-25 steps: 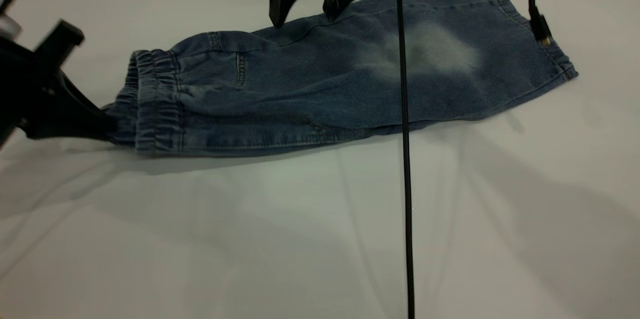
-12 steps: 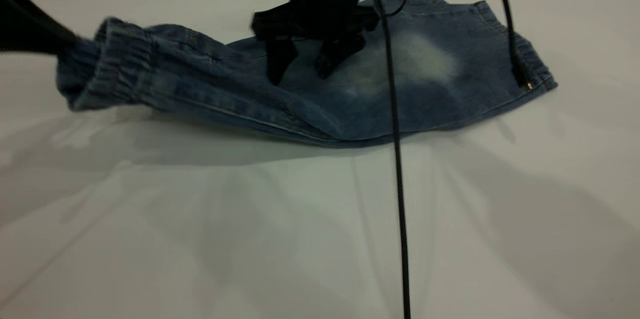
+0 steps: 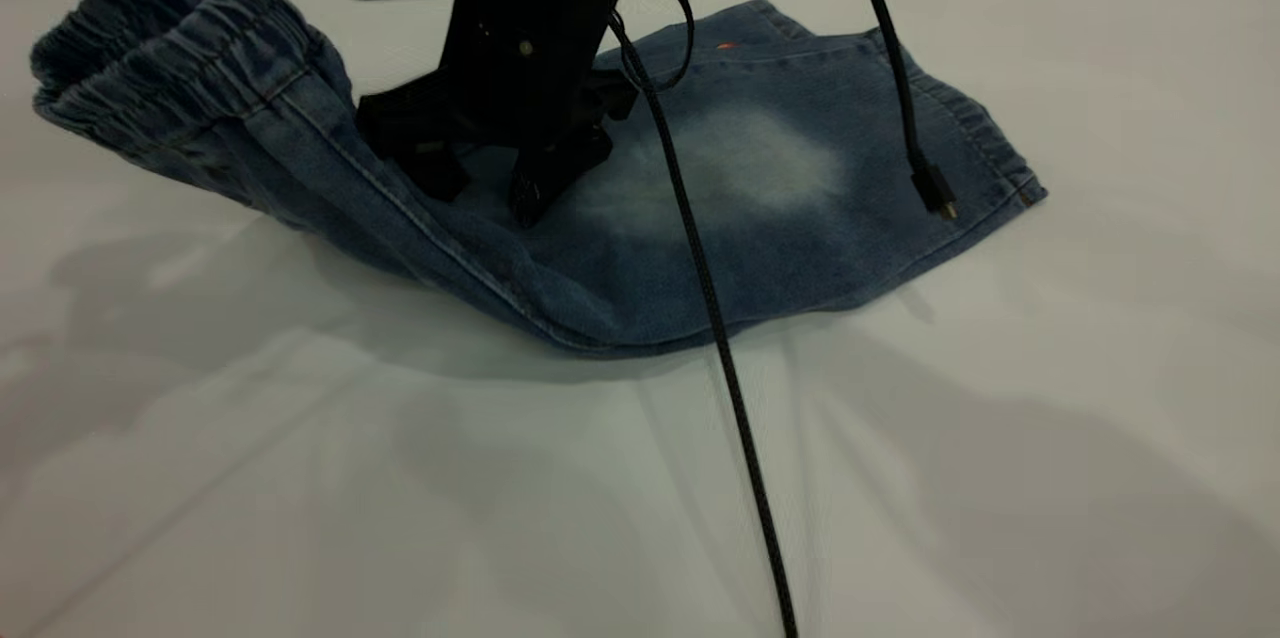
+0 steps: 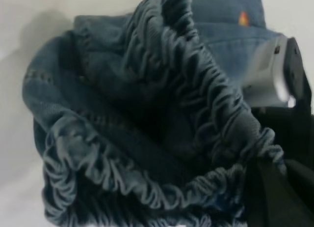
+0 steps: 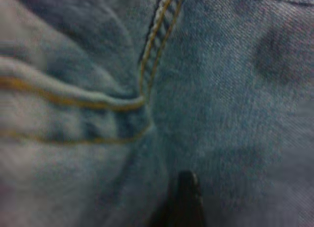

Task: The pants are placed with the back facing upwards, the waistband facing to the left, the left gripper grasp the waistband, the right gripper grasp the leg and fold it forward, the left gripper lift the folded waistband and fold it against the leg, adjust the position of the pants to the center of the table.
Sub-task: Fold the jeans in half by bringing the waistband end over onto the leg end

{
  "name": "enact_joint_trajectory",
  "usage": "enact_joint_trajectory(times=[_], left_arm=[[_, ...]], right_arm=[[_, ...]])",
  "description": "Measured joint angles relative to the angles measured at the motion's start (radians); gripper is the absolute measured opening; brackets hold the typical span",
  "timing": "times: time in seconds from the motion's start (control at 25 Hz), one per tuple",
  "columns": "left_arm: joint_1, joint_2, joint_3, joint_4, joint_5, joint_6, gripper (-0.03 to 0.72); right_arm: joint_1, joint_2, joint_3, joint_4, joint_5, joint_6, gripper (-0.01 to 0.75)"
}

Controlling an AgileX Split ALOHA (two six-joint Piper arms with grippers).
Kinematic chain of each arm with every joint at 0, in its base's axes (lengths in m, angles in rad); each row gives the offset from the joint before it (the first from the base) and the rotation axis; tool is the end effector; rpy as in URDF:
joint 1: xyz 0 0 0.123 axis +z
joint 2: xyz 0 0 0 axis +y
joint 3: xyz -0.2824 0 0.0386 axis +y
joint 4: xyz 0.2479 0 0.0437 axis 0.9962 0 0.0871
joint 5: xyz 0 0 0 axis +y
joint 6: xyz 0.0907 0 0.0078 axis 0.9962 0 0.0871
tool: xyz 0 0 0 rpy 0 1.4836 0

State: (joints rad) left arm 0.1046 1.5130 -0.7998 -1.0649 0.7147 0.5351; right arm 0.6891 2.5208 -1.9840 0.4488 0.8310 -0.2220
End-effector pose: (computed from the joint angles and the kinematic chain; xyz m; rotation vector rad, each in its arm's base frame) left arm 0.2809 -0.0231 0.2143 -0.4222 2.5261 -0.9013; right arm 0.3800 0.3509 0.0854 -0.9267 2.7318 0.6285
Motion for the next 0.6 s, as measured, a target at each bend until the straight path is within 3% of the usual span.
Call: enact_joint_trajectory(times=[0.32,0.6], left_arm=[[0.000,-0.001,-0.001,0.023,0.042,0.001,0.051],[0.000,-0.055,-0.001,0.024,0.059,0.005,0.051]], right_arm=[[-0.052,-0.080,-0.139,-0.239,0.131,0.068,0.517],[-0.115,-0.060,-0.137,-0.479,0.223,0.192,0.517]])
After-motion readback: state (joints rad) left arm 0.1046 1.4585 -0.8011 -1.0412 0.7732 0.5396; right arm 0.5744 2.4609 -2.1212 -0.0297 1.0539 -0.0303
